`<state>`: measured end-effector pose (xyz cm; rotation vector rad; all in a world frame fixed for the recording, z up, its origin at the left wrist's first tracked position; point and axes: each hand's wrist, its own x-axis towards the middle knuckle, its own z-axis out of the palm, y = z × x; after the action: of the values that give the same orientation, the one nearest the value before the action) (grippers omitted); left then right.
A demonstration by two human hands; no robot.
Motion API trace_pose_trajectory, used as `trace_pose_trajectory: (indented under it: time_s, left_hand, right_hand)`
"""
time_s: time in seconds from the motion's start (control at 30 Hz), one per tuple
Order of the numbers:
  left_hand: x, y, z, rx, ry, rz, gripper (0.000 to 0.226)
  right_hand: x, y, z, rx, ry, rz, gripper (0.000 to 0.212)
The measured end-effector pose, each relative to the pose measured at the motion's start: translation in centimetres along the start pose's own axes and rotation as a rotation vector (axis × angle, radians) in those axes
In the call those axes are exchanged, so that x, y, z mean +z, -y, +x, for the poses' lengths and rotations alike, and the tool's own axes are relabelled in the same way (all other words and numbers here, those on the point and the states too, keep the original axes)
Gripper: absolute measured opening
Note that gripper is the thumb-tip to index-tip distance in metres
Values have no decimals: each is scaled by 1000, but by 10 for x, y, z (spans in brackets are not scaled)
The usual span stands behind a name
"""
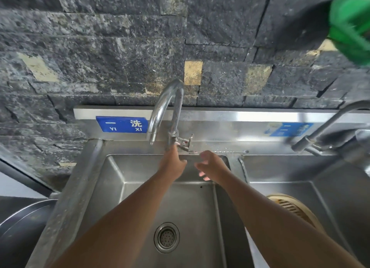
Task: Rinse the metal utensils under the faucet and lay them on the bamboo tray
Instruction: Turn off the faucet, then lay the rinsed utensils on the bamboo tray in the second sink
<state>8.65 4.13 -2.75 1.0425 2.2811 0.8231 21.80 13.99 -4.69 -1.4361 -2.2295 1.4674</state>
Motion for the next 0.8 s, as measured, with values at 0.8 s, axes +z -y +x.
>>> trace_pose_trajectory:
  time_s: [0.8]
  left_hand:
    - [179,-178,-210,-53,20,353,25]
  right_hand:
    - [-201,-204,-196,-101,101,-383,26]
